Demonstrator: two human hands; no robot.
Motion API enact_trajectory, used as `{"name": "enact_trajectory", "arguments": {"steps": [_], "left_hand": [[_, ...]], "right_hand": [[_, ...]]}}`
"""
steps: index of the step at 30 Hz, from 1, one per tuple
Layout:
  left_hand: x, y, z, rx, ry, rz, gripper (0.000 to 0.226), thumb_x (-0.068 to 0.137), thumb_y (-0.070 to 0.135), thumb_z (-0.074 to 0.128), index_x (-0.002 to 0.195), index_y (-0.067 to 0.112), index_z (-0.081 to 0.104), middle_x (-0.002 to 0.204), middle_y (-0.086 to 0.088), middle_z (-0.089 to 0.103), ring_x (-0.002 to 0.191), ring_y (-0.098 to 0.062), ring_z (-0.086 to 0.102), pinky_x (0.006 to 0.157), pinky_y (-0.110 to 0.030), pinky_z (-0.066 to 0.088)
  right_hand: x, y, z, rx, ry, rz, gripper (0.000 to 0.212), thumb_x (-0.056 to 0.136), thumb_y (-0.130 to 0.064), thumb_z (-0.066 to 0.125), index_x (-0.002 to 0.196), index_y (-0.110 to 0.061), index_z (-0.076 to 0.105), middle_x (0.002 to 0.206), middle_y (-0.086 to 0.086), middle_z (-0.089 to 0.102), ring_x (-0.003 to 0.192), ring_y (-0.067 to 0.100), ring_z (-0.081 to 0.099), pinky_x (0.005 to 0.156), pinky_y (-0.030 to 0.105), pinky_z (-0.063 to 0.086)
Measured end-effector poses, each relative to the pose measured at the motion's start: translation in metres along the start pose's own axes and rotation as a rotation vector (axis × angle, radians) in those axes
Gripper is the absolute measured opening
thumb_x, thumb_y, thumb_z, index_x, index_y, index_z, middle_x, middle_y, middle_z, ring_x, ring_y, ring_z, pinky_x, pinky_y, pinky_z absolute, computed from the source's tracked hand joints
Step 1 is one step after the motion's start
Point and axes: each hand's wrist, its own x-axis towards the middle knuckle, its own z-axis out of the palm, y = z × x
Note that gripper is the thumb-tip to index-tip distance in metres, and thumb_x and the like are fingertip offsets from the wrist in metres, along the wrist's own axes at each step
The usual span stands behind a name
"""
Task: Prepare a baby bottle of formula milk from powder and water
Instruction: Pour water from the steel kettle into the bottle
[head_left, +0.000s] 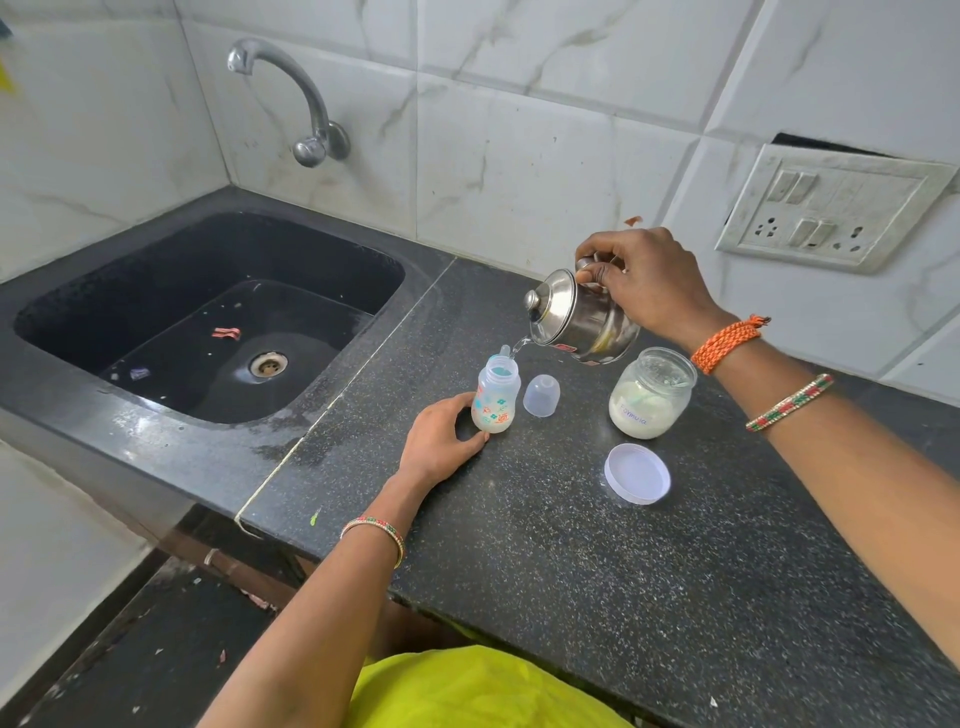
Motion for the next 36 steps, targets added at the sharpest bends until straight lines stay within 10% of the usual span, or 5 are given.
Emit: {"name": "enact_trajectory", "arguments": {"steps": [36], "left_hand": [[-0.0017,0.003,-0.0013,-0.009,0.011,0.018,0.054,0.078,0.03,0.071,0.128,0.024,0.054,0.127,0.006,0.062,0.115,-0.011,0.056,0.091,-0.019,0.035]], "right_hand": [[-0.0043,-0.0032,0.0012,-0.006,-0.005,-0.019,0.015,0.09,-0.024,0.058,0.097,-0.023,0.071,0.093,0.001,0.073,0.089,0.023,0.063,0.071,0.029,0.042]]}}
